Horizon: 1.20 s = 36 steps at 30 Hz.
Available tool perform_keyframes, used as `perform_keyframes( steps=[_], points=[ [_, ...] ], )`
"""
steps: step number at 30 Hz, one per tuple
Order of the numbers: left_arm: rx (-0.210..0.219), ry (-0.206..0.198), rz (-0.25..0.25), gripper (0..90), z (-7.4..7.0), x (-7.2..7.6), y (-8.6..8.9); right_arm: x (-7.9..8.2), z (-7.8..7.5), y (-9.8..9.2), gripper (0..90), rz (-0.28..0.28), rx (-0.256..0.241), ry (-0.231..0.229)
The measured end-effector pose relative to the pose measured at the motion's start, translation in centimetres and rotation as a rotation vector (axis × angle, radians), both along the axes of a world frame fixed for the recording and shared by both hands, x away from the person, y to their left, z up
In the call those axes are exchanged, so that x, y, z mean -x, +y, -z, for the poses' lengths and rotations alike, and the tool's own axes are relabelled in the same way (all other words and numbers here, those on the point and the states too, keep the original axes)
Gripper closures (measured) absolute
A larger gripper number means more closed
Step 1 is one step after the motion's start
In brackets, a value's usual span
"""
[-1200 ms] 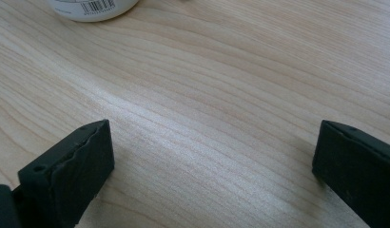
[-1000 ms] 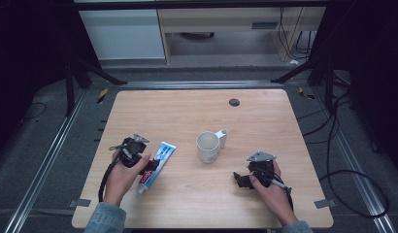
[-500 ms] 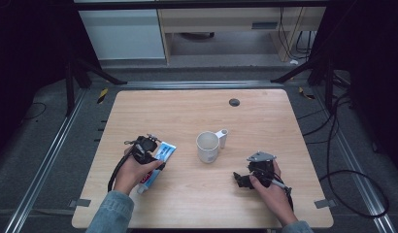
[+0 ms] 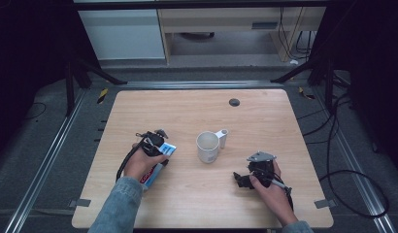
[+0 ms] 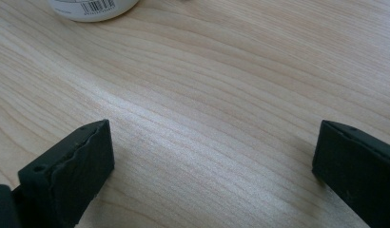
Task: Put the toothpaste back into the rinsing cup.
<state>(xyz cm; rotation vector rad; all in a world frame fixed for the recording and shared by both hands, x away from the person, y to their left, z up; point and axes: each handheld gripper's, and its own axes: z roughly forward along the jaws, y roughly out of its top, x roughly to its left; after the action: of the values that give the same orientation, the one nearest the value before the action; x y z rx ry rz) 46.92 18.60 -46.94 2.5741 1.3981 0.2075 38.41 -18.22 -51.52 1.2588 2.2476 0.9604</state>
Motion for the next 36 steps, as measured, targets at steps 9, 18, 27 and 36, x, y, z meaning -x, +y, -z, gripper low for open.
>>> perform_keyframes(
  steps=[9,18,27,36],
  points=[
    [0.017,0.025,0.001,37.9,-0.1,-0.6,-0.2,0.0,0.0,0.0,0.4,0.0,0.001,-0.001],
    [0.003,0.021,-0.007,46.5,-0.3,-0.6,-0.2,0.0,0.0,0.0,0.3,0.0,0.0,0.0],
    [0.015,-0.021,0.023,68.1,-0.8,0.3,-0.3,0.0,0.0,0.0,0.3,0.0,-0.001,0.001],
    [0.048,-0.084,0.042,71.9,-2.4,1.5,0.4,0.0,0.0,0.0,0.3,-0.004,0.006,-0.005]
  ],
)
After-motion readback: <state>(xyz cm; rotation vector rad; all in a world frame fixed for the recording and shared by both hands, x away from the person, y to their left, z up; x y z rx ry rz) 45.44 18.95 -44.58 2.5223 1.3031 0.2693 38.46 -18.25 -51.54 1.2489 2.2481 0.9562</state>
